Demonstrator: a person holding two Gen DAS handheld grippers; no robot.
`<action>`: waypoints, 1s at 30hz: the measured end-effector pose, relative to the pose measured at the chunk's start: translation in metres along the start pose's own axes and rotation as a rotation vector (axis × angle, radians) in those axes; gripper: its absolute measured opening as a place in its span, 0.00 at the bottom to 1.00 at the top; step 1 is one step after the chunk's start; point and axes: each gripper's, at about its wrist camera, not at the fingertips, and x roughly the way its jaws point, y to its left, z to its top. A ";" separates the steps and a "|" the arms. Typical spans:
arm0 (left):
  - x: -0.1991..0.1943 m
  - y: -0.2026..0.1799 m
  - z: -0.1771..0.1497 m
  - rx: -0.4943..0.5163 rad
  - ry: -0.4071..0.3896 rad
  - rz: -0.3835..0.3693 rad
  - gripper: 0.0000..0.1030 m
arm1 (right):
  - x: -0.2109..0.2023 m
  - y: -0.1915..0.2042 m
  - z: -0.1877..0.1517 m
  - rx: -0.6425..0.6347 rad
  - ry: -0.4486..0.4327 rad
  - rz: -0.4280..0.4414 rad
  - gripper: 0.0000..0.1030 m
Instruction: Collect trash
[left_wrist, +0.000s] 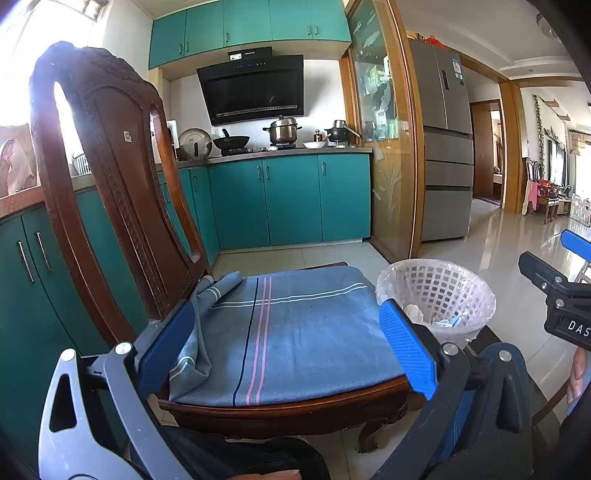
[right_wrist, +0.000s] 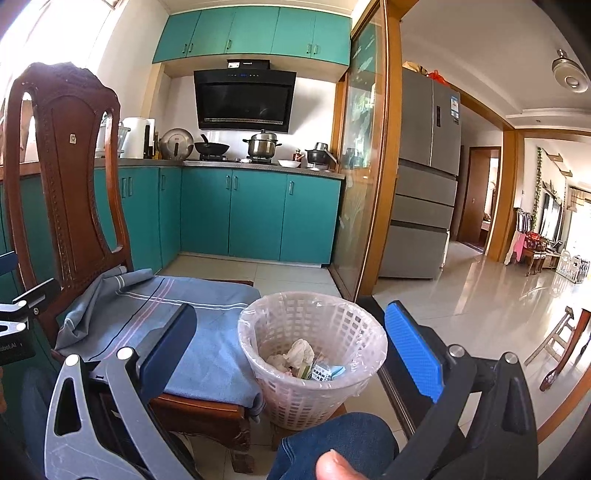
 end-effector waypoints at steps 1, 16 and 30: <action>0.000 0.000 0.000 0.001 0.001 0.001 0.97 | 0.000 0.000 0.000 0.002 0.000 -0.001 0.97; 0.003 -0.002 -0.001 0.007 0.013 0.010 0.97 | 0.002 -0.001 -0.001 0.005 0.005 -0.001 0.97; 0.006 -0.003 -0.003 0.009 0.017 0.011 0.97 | 0.004 0.001 -0.002 -0.011 0.002 0.006 0.97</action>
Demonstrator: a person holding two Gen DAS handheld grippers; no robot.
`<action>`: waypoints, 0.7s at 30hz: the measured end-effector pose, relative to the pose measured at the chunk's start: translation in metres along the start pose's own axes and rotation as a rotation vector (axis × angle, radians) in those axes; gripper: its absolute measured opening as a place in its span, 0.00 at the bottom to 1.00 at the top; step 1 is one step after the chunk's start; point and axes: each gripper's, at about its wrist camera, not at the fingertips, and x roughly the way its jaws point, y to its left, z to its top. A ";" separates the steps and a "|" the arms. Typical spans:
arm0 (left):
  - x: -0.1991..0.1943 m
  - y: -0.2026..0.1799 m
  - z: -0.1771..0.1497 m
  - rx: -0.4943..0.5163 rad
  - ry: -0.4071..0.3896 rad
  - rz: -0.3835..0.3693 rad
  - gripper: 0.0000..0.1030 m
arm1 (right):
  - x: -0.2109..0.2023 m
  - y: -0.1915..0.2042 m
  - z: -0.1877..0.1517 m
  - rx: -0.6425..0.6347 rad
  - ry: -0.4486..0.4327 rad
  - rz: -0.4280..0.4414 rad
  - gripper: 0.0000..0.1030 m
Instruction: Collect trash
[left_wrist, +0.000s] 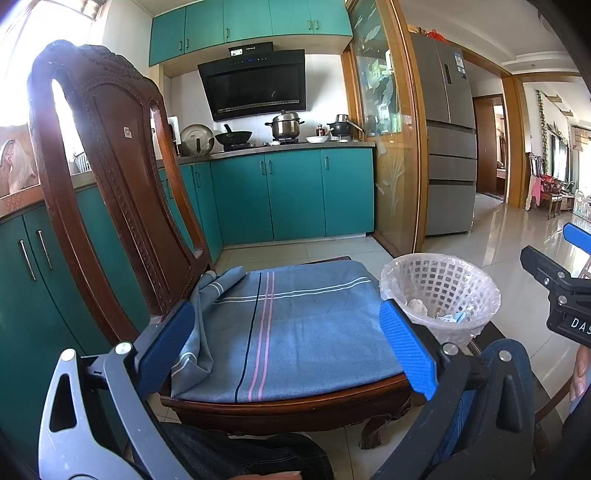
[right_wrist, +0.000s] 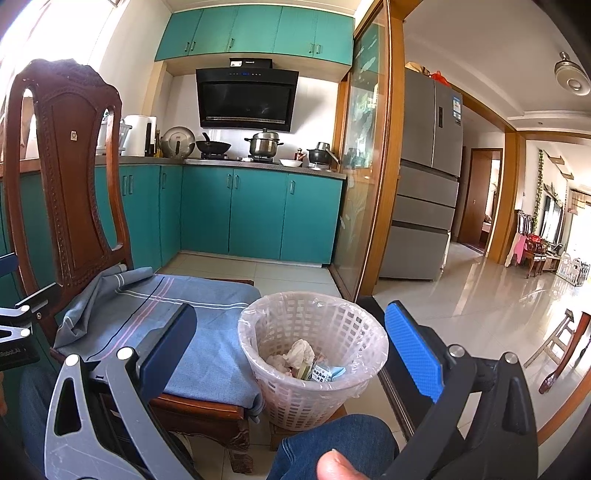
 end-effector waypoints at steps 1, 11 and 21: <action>0.000 0.000 0.000 0.000 0.000 0.000 0.97 | 0.000 0.000 0.000 0.000 0.000 0.001 0.97; 0.001 -0.001 -0.002 0.002 0.002 0.001 0.97 | 0.002 0.000 0.002 -0.006 0.002 0.012 0.97; 0.006 -0.003 -0.002 -0.007 0.017 0.010 0.97 | 0.008 0.000 0.002 -0.008 0.010 0.022 0.97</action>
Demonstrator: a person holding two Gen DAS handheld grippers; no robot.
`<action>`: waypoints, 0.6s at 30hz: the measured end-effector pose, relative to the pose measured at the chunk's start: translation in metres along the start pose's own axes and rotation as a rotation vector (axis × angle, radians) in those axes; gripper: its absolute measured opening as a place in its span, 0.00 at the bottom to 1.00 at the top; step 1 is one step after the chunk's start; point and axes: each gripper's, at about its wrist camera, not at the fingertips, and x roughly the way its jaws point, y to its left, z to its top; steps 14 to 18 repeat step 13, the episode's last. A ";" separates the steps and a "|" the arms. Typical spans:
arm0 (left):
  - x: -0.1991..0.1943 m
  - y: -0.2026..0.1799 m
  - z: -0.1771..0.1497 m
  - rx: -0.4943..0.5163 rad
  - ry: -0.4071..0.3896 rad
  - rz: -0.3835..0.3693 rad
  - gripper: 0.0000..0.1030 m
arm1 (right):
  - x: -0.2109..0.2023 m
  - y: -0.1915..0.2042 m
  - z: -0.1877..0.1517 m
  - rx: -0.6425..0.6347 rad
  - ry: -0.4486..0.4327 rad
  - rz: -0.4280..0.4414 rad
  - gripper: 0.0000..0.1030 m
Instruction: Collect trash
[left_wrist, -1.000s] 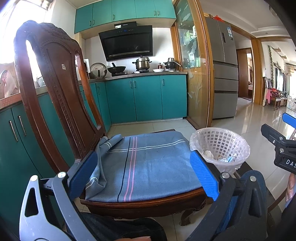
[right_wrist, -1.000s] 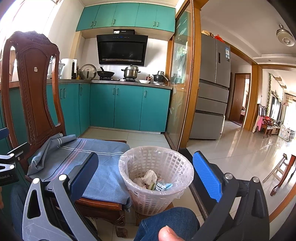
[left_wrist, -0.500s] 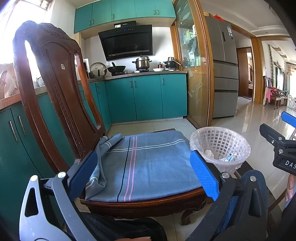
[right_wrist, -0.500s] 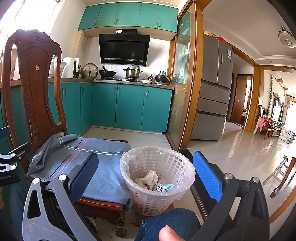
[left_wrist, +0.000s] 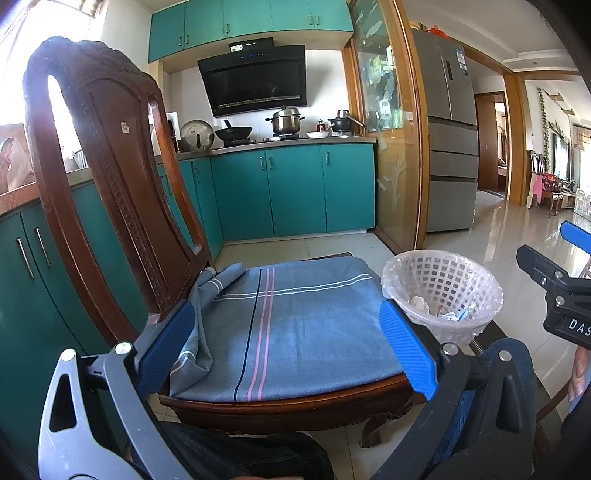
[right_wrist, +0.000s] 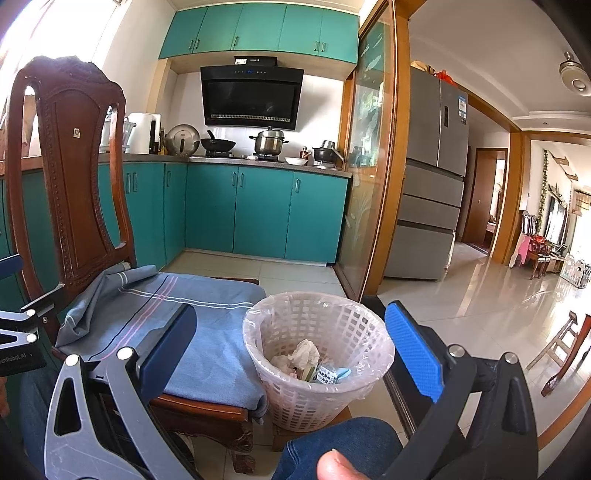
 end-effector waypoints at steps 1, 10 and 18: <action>0.001 0.000 0.000 -0.003 0.002 0.001 0.97 | 0.001 0.000 0.000 -0.001 0.002 0.002 0.97; 0.044 0.009 -0.014 -0.010 0.133 0.073 0.97 | 0.018 0.008 0.000 -0.017 0.044 0.041 0.97; 0.093 0.011 -0.031 0.055 0.264 0.165 0.97 | 0.016 0.016 0.006 0.001 0.044 0.148 0.97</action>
